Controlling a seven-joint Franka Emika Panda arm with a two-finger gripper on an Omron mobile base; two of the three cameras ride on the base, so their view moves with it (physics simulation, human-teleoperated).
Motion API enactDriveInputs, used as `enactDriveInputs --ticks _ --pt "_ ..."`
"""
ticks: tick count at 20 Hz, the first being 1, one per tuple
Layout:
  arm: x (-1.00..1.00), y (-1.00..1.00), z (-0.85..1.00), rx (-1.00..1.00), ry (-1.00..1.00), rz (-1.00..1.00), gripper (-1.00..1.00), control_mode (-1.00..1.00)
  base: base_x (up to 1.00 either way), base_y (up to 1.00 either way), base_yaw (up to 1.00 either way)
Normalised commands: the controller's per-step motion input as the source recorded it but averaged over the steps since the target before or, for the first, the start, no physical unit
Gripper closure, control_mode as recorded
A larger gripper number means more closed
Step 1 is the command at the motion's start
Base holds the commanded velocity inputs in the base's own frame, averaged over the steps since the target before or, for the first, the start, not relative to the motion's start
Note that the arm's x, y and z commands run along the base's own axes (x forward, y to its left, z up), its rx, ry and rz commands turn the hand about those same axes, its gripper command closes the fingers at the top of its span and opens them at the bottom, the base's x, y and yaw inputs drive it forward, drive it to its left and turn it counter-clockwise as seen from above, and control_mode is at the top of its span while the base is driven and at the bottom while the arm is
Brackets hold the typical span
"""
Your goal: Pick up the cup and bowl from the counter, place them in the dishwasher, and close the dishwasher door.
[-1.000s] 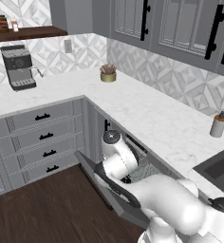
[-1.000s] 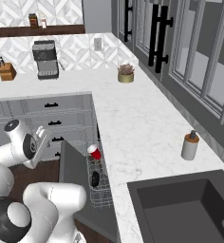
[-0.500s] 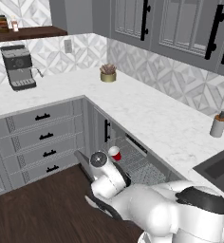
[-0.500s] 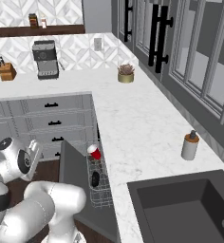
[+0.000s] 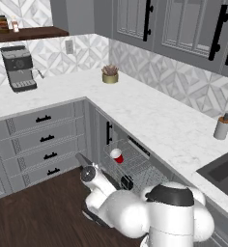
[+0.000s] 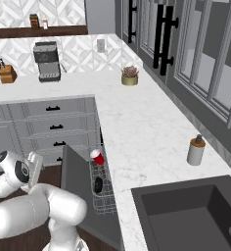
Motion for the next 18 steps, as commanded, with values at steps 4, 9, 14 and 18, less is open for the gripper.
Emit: enactDriveInputs --ticks 4,9,14,18 --pt "0.08 0.35 -0.48 -0.13 0.00 -0.09 -1.00 -1.00 0.00 0.00 0.00" --pt "0.04 0.30 -0.52 -0.14 0.00 -0.08 -1.00 -1.00 0.00 0.00 0.00" --pt "0.31 0.36 -0.70 -0.18 0.00 -0.09 -1.00 -1.00 0.00 0.00 0.00" --pt "0.77 0.10 -0.69 -0.20 0.00 -0.05 -1.00 -1.00 0.00 0.00 0.00"
